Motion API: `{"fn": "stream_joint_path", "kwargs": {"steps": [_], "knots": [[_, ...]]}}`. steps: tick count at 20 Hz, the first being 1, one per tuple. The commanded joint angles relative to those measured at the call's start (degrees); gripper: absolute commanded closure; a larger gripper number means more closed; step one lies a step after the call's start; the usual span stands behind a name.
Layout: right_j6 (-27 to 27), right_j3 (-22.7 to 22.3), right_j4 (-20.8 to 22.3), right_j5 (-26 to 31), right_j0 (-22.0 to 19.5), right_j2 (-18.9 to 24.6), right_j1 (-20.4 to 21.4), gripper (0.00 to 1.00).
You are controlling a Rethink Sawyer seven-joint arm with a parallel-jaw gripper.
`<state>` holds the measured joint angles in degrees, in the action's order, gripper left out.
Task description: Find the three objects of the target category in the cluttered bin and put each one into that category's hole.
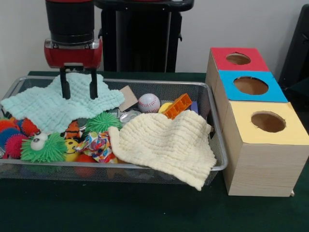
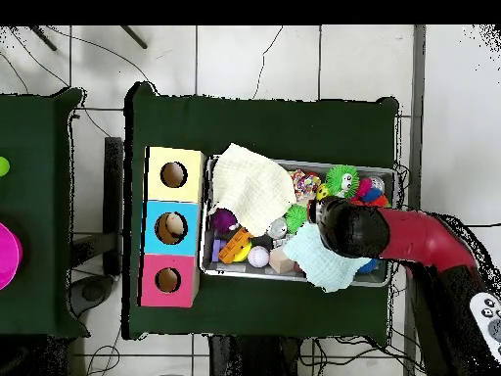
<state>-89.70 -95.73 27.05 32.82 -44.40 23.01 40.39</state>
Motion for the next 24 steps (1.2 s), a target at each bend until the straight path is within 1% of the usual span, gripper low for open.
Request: {"fn": "stream_joint_path", "kwargs": {"steps": [1, 5, 11, 16, 21, 24], "knots": [[17.33, 7.06, 6.96, 4.18, -2.78, 5.56, -8.24, 0.0], [16.28, 8.93, 9.74, 3.52, -2.97, 5.22, -11.0, 0.0], [13.59, 8.13, 11.65, 1.78, -3.35, 5.18, -13.24, 0.0], [9.67, 5.73, 12.0, 1.1, -2.5, 4.38, -13.35, 0.0], [8.11, 2.82, 11.02, 1.59, -2.7, 4.47, -12.61, 0.0], [8.22, 2.63, 10.76, 1.85, -2.88, 4.66, -12.82, 0.0]]}}
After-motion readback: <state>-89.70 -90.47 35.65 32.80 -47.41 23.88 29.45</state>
